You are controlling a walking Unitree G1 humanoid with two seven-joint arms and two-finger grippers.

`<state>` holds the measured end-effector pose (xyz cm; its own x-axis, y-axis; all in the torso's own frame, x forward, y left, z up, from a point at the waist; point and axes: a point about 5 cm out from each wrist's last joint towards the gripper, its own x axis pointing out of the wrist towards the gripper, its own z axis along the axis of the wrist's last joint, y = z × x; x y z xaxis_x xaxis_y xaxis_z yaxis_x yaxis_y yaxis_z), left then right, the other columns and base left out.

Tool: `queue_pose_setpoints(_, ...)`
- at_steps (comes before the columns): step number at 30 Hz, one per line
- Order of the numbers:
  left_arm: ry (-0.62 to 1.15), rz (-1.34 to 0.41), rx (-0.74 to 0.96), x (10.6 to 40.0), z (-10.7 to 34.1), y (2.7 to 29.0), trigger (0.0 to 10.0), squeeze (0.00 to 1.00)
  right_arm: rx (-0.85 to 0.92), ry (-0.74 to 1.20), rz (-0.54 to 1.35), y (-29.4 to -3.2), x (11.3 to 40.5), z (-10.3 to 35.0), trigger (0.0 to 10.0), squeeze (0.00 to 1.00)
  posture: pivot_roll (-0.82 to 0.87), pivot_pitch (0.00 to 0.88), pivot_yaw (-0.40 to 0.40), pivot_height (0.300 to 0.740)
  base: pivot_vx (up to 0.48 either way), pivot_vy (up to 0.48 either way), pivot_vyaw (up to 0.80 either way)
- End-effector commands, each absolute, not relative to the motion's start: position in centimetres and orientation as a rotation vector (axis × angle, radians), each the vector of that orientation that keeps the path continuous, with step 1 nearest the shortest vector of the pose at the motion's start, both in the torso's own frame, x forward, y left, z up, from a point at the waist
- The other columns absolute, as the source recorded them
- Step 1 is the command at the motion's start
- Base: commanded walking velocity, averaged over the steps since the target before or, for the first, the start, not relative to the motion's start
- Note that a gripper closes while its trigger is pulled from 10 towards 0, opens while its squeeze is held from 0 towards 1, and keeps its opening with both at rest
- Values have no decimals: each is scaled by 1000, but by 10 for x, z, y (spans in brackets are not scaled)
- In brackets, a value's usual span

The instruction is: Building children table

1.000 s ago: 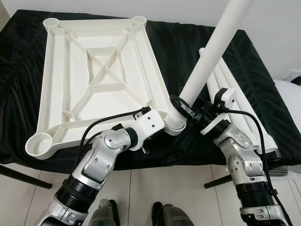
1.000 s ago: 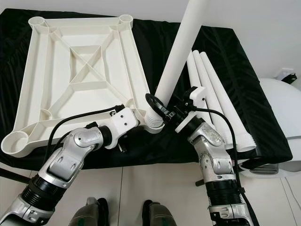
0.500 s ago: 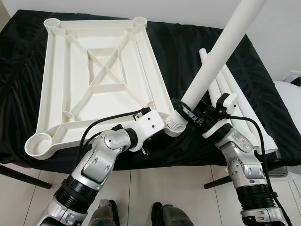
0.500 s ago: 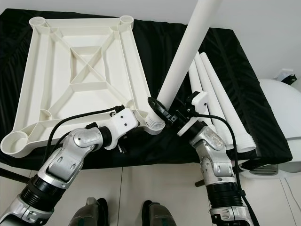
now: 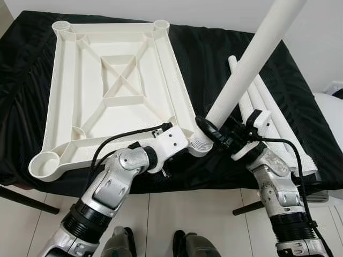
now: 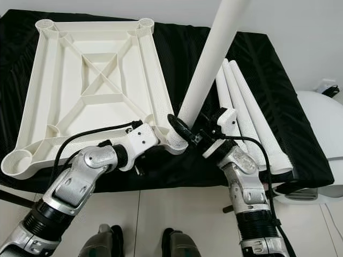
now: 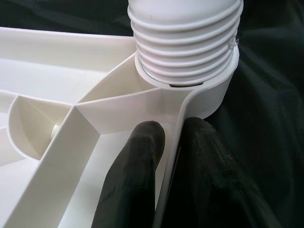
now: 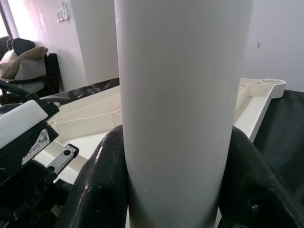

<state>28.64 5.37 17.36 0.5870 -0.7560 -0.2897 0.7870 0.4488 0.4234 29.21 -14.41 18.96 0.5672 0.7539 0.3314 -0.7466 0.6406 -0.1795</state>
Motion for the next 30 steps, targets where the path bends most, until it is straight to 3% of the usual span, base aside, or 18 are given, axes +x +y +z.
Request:
queue_pose_setpoints(1, 21, -985, 553, 279, 180, 47, 10000, 0, -43, -265, 925, -144, 288, 163, 10000, 0, -62, 185, -85, 740, 0, 0, 0)
queue_pose_setpoints(17, 32, -989, 538, 271, 178, 47, 10000, 0, -91, -208, 1004, -142, 282, 149, 10000, 0, -47, 205, -92, 740, 0, 0, 0)
queue_pose_setpoints(30, 36, -982, 530, 270, 180, 49, 10000, 0, 44, -142, 883, -152, 274, 126, 10000, 0, -57, 214, -81, 740, 0, 0, 0)
